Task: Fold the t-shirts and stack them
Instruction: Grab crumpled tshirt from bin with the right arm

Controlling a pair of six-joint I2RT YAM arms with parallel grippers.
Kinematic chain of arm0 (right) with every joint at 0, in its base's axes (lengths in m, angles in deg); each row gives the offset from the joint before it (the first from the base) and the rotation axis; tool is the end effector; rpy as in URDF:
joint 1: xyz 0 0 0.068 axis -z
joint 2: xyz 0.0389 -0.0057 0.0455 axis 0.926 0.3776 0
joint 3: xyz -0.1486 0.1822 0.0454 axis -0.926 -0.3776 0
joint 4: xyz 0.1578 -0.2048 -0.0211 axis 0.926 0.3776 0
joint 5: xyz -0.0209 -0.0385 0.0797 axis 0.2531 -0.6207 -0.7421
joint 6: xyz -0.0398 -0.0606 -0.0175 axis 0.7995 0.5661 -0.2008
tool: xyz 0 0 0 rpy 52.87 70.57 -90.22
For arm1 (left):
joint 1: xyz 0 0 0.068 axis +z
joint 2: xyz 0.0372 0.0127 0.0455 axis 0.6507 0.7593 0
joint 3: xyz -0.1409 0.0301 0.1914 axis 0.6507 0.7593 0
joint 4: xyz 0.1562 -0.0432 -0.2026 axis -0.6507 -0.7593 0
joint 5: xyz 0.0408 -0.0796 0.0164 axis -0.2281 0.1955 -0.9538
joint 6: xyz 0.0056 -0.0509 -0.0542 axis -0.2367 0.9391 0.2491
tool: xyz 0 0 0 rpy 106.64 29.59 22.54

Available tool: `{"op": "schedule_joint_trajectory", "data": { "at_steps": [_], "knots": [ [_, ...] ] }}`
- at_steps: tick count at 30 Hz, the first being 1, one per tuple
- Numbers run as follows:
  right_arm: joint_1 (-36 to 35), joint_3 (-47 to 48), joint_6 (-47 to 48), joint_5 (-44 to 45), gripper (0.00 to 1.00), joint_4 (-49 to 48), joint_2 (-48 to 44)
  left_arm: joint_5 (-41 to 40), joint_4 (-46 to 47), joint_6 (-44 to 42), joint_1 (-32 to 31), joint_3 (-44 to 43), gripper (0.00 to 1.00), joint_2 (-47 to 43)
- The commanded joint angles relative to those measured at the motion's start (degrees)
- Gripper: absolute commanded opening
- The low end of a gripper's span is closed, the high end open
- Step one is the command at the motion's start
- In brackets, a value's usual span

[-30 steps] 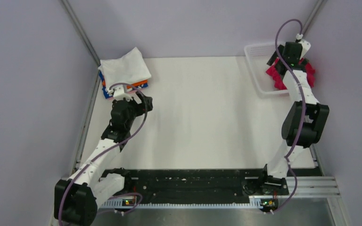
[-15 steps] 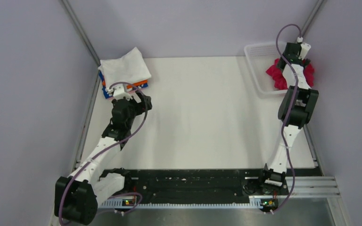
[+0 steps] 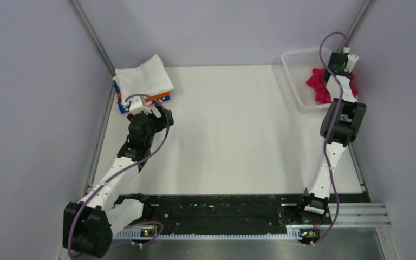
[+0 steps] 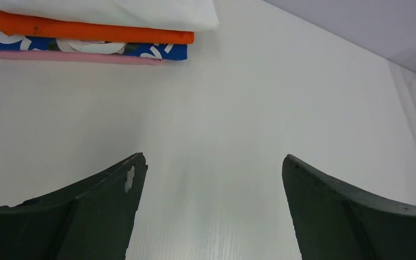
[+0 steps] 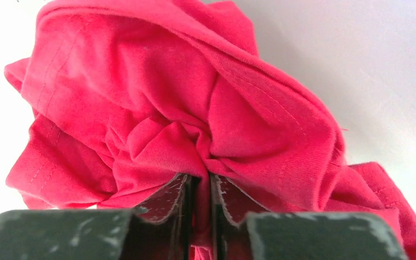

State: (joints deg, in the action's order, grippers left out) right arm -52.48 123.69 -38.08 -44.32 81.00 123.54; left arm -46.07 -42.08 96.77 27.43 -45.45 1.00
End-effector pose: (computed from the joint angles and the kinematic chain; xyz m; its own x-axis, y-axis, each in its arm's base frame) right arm 0.5053 -0.1693 0.1745 -0.4554 0.3309 -0.8265 0.7098 0.6953 -0.1128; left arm 0.2698 -0.0497 0.2300 -0.2372 -0.4072 -0.8820 -0.0940 0.9133 -0.3964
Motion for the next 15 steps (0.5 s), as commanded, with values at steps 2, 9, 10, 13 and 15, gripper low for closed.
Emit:
{"op": "schedule_joint_trajectory", "data": {
  "at_steps": [2,9,10,13,15],
  "knots": [
    [2.1,1.3,1.0,-2.5,0.0,-0.3,-0.5,-1.6,1.2,-0.7,0.1,-1.7,0.99,-1.5],
    [2.1,1.7,3.6,-12.6,0.0,-1.4,-5.2,-2.2,0.8,-0.5,0.1,-1.5,0.99,-2.5],
    [2.1,1.6,3.7,-13.8,0.0,-1.9,-6.3,-2.1,0.9,-0.5,0.1,-1.3,0.99,-2.6],
    [2.1,1.1,2.9,-15.0,0.0,-3.5,-10.2,-2.1,1.1,-0.3,0.1,-1.2,0.99,-2.7],
    [2.0,0.8,2.8,-15.8,0.0,-4.7,-13.0,-1.9,1.2,0.0,0.1,-1.1,0.99,-2.7]
  ]
}}
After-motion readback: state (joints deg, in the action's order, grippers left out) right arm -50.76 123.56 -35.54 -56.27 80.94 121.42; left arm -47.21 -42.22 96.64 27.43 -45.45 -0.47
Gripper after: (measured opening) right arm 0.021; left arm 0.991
